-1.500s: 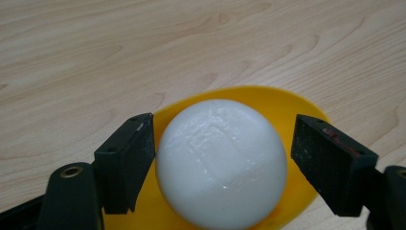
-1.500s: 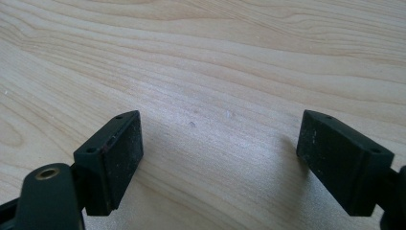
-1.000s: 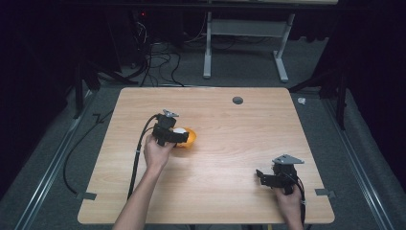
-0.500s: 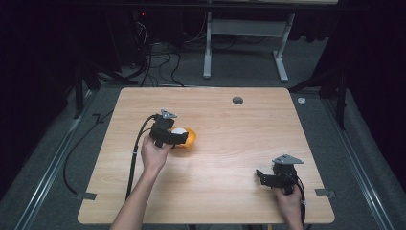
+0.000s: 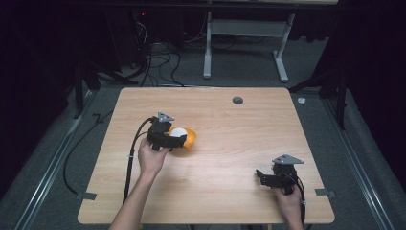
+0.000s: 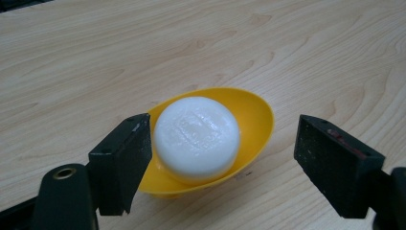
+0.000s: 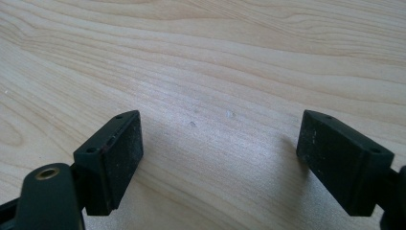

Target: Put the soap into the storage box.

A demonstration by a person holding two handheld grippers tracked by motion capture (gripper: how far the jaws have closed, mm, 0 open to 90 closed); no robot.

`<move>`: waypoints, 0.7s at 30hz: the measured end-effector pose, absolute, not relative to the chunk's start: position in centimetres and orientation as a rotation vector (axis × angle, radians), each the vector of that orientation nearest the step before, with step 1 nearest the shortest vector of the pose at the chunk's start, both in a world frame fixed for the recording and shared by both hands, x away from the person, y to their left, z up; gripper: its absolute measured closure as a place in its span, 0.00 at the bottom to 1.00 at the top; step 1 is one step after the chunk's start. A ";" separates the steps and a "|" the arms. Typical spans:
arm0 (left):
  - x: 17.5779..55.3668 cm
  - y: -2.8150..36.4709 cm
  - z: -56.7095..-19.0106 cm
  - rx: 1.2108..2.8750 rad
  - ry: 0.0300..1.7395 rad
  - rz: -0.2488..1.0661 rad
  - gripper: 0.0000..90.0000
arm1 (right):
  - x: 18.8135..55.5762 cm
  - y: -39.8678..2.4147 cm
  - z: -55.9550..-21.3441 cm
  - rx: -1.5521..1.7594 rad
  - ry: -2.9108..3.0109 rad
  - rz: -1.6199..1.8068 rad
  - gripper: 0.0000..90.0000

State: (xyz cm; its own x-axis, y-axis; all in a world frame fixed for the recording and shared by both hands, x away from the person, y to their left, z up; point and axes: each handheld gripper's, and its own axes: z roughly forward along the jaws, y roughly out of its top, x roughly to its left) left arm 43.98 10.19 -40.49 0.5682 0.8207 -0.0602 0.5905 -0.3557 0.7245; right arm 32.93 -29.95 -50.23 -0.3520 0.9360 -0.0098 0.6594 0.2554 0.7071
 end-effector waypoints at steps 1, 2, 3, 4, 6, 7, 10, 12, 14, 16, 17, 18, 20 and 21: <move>43.9 10.3 -40.5 2.079 1.123 0.410 0.24 | 32.9 -29.9 -50.2 1.449 2.102 0.862 0.19; 43.8 10.4 -40.5 2.074 1.124 0.409 0.24 | 32.9 -29.9 -50.2 1.447 2.102 0.862 0.19; 43.7 10.5 -40.4 2.071 1.123 0.407 0.24 | 32.9 -29.9 -50.2 1.449 2.102 0.861 0.19; 43.6 10.6 -40.4 2.070 1.123 0.407 0.24 | 32.9 -29.9 -50.2 1.449 2.101 0.861 0.19; 43.4 10.7 -40.4 2.070 1.122 0.408 0.24 | 32.9 -29.9 -50.2 1.449 2.101 0.860 0.19; 43.2 10.8 -40.3 2.068 1.118 0.412 0.24 | 32.9 -29.9 -50.2 1.451 2.101 0.861 0.19; 42.7 11.2 -40.2 2.061 1.114 0.415 0.24 | 32.9 -29.9 -50.2 1.451 2.101 0.861 0.19; 42.5 11.5 -40.3 2.055 1.117 0.415 0.24 | 32.9 -29.9 -50.2 1.451 2.101 0.861 0.19; 42.3 11.7 -40.3 2.053 1.122 0.410 0.24 | 32.9 -29.9 -50.2 1.451 2.101 0.861 0.19; 42.1 12.0 -40.3 2.046 1.122 0.415 0.24 | 32.9 -29.9 -50.2 1.451 2.101 0.861 0.19; 42.0 12.2 -40.3 2.051 1.123 0.412 0.24 | 32.9 -29.9 -50.2 1.449 2.101 0.860 0.19; 41.9 12.2 -40.3 2.053 1.123 0.417 0.24 | 32.9 -29.9 -50.2 1.451 2.101 0.861 0.19; 41.6 12.5 -40.2 2.040 1.120 0.417 0.24 | 32.9 -29.9 -50.2 1.451 2.101 0.861 0.19; 41.4 12.7 -40.2 2.034 1.121 0.416 0.24 | 32.9 -29.9 -50.2 1.451 2.101 0.861 0.19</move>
State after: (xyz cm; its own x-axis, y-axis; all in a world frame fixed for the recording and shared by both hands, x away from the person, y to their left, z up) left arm 41.41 12.67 -40.22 0.5610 0.8244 -0.0752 0.5757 -0.3233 0.7510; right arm 32.93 -29.91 -50.23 -0.3502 0.9366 -0.0099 0.6603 0.2543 0.7067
